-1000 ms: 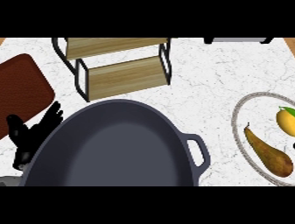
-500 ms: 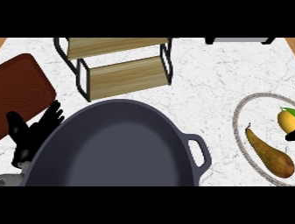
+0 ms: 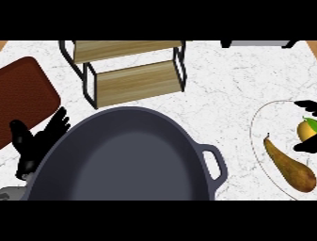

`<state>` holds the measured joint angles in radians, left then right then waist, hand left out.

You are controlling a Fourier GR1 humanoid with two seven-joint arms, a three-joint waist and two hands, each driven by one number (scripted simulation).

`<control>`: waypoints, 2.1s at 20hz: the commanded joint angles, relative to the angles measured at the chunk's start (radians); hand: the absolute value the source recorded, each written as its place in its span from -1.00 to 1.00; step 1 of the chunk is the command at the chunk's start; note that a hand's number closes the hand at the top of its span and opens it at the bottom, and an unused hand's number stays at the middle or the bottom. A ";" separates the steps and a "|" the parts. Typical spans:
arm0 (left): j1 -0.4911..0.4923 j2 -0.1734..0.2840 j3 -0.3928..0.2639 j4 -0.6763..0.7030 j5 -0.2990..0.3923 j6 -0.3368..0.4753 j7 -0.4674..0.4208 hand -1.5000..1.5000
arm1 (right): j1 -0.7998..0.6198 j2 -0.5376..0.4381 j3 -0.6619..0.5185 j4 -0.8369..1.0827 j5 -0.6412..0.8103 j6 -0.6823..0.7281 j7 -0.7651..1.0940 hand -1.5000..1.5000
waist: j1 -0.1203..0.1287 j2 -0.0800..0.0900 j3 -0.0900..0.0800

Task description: Pick the lemon from the placemat and place it in the tiered shelf

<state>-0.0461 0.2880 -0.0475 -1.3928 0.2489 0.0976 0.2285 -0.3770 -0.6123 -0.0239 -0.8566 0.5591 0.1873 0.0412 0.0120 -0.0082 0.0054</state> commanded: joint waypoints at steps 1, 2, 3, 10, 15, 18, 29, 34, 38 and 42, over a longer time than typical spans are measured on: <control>0.025 -0.017 -0.024 0.028 0.001 -0.013 0.028 0.00 | 0.001 -0.059 0.140 0.005 0.114 0.102 -0.088 1.00 | 0.010 0.014 -0.005; -0.018 -0.018 -0.004 0.078 -0.006 0.000 0.036 0.00 | 0.005 -0.008 0.119 0.008 0.098 0.048 -0.113 1.00 | -0.006 0.012 -0.005; 0.061 -0.024 -0.014 0.037 -0.010 -0.024 -0.015 0.00 | 0.004 0.015 0.090 -0.013 0.064 0.059 -0.108 1.00 | -0.005 0.009 -0.005; 0.012 -0.004 0.031 0.037 -0.007 -0.030 0.052 0.00 | 0.065 0.063 0.034 -0.095 0.024 0.014 -0.151 1.00 | -0.016 0.007 -0.006; 0.014 -0.027 0.009 0.010 -0.015 -0.007 0.070 0.00 | -0.032 0.316 0.235 -0.302 0.088 0.038 0.006 1.00 | 0.001 -0.005 -0.010; 0.000 -0.020 -0.012 0.017 -0.017 -0.052 0.041 0.00 | -0.114 0.529 0.385 -0.317 0.146 0.031 0.084 1.00 | 0.084 0.003 -0.015; 0.028 0.014 0.013 0.053 0.006 -0.047 0.048 0.00 | -0.359 0.607 0.632 -0.705 0.077 -0.213 0.646 1.00 | 0.007 -0.016 -0.010; 0.046 0.030 0.011 0.027 0.043 -0.050 0.047 0.00 | -0.568 0.607 0.618 -0.813 0.077 -0.184 0.942 1.00 | -0.004 -0.014 -0.010; 0.031 0.013 -0.015 0.004 0.015 -0.015 0.048 0.00 | -0.769 0.608 0.573 -0.825 0.034 -0.143 1.147 1.00 | -0.002 -0.006 -0.009; 0.004 0.038 0.007 0.019 0.027 -0.044 0.062 0.00 | -0.974 0.609 0.485 -0.707 -0.002 -0.182 1.240 1.00 | 0.012 0.002 -0.009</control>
<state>0.0312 0.3678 0.0235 -1.3899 0.2941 0.0481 0.2353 -1.1731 -0.0571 0.4946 -1.6173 0.6094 0.0489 1.0764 0.0177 -0.0168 0.0069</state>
